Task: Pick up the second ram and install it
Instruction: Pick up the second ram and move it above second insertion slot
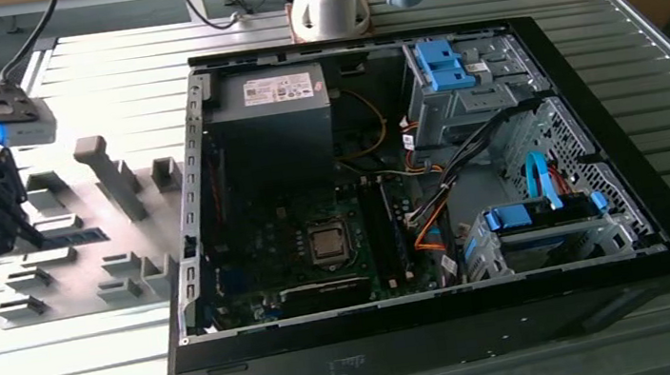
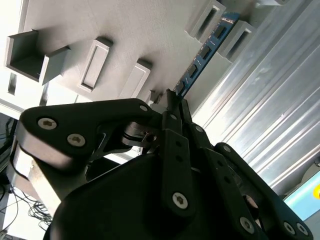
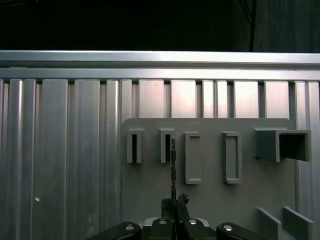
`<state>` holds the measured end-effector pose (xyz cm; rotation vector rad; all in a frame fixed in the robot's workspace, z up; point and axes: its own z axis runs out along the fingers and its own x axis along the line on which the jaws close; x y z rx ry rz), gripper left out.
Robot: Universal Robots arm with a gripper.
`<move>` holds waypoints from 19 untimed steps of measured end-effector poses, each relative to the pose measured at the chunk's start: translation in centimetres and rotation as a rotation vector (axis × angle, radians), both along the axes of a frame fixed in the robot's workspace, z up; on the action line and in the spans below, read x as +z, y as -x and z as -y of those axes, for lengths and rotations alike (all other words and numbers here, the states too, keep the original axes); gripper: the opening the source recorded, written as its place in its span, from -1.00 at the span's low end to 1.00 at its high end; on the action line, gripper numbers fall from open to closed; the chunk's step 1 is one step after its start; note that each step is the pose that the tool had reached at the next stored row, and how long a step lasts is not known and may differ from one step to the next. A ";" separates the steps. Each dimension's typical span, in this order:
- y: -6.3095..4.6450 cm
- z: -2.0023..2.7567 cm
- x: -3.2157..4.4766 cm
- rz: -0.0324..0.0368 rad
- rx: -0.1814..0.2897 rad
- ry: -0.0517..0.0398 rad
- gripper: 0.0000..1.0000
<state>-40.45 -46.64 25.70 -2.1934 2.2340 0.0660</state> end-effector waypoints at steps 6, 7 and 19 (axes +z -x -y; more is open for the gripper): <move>0.0 0.00 0.49 -0.0001 0.000 0.0001 -0.73; 0.0 0.00 0.58 0.0000 0.000 0.0000 -0.73; 0.0 -0.02 1.93 0.0000 0.000 0.0001 -0.73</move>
